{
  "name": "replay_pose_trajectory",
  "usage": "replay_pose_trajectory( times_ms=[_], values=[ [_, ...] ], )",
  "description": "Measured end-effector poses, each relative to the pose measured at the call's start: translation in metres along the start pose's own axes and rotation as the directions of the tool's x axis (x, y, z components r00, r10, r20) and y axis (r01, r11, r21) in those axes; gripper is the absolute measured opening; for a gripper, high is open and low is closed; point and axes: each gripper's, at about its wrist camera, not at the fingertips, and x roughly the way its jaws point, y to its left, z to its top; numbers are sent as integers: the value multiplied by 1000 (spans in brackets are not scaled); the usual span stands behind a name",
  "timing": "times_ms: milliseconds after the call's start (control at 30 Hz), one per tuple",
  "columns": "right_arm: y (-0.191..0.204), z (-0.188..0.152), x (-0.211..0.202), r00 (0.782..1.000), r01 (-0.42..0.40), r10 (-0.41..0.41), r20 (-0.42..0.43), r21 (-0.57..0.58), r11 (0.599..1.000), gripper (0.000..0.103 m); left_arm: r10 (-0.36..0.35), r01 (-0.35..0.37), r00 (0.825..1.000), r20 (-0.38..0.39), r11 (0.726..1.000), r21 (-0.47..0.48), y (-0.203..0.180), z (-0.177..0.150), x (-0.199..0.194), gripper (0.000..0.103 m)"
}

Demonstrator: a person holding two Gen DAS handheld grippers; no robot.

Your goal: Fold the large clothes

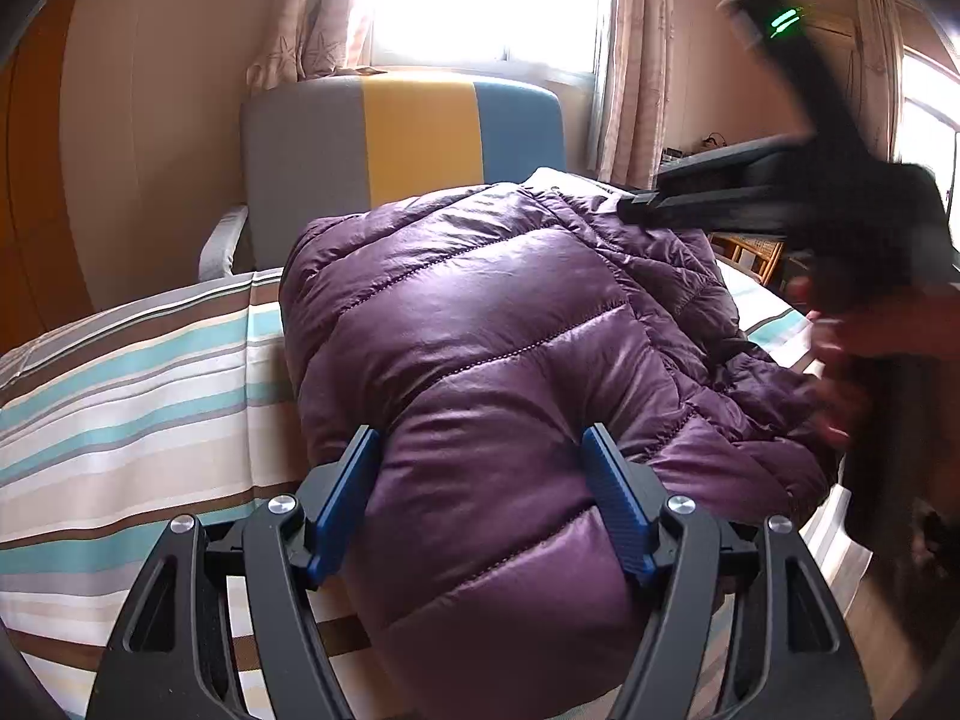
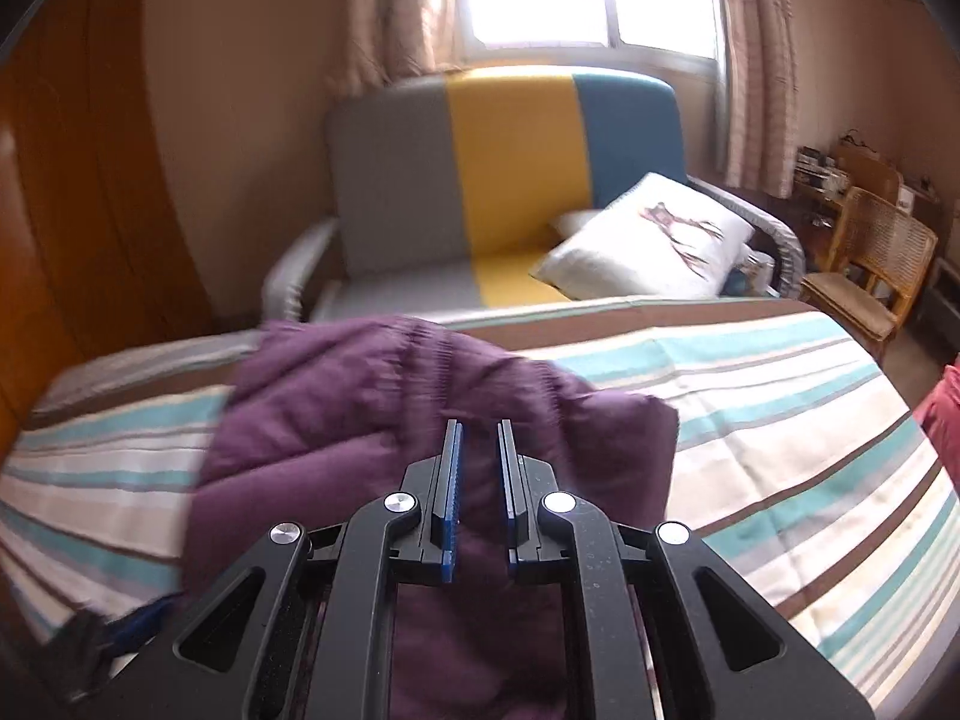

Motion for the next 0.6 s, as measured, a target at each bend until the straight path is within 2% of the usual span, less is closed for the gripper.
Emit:
replay_pose_trajectory(
  times_ms=[133, 233, 333, 400, 500, 600],
  values=[
    [-35, -20, 38, 996, 41, -33, -85, 92, 995, 10, -9, 9, 1000, -2, 1000, 14, -2, -2, 5, 69],
    [-51, -43, 53, 996, 24, -8, -91, 172, 985, 10, -12, 11, 1000, 8, 999, 46, -10, -4, 8, 70],
    [-53, -54, 57, 997, 21, -6, -81, 191, 981, 10, -4, 3, 1000, 12, 998, 55, -14, -4, 9, 71],
    [-48, -55, 58, 996, 39, -24, -86, 179, 983, 10, -16, 16, 1000, 4, 1000, 26, -11, 0, 7, 72],
    [-50, -56, 56, 996, 41, -26, -82, 180, 983, 10, -59, 59, 998, -8, 995, -82, 2, 15, 3, 72],
    [-48, -56, 55, 996, 43, -29, -79, 186, 982, 10, -47, 44, 999, -12, 984, -174, 17, 41, 7, 72]
  ],
)
